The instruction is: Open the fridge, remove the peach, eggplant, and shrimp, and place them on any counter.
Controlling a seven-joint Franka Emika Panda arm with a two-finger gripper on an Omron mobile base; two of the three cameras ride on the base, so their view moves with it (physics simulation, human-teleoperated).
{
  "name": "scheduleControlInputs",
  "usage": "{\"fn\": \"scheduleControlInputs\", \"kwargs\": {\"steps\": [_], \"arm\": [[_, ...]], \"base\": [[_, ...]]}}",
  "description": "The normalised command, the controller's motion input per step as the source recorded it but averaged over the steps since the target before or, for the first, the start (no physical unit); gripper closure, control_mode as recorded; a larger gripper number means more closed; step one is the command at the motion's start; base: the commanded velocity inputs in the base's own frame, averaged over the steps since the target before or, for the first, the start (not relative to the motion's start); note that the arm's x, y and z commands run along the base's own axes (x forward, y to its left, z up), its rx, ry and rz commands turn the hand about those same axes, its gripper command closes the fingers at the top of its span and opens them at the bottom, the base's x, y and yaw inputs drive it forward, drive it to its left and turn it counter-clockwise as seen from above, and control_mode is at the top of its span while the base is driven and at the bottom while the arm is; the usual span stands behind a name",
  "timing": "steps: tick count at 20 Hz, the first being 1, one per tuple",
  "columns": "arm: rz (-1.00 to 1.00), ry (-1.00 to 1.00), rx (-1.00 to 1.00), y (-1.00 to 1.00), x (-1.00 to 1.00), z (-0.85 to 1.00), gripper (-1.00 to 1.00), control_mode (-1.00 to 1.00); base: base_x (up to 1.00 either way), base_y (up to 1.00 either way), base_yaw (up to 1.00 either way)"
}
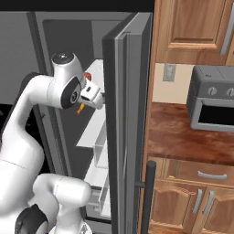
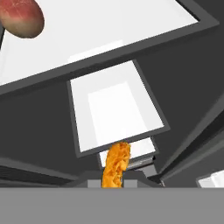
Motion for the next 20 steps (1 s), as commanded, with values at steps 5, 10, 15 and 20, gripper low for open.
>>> {"fn": "scheduleControlInputs", "kwargs": {"steps": [5,10,15,20], "arm": [[0.00,0.05,0.00,0.01,-0.62,-0.19,1.00,-1.00],[0.00,0.00,0.00,0.00,0.00,0.00,1.00,1.00],[0.00,0.00,0.00,0.00,0.00,0.00,1.00,1.00],[0.00,0.00,0.00,0.00,0.00,0.00,1.00,1.00]], "base": [[0.00,0.00,0.00],[-1.00,0.30,0.00],[-0.79,0.96,0.00],[0.00,1.00,0.00]]}}
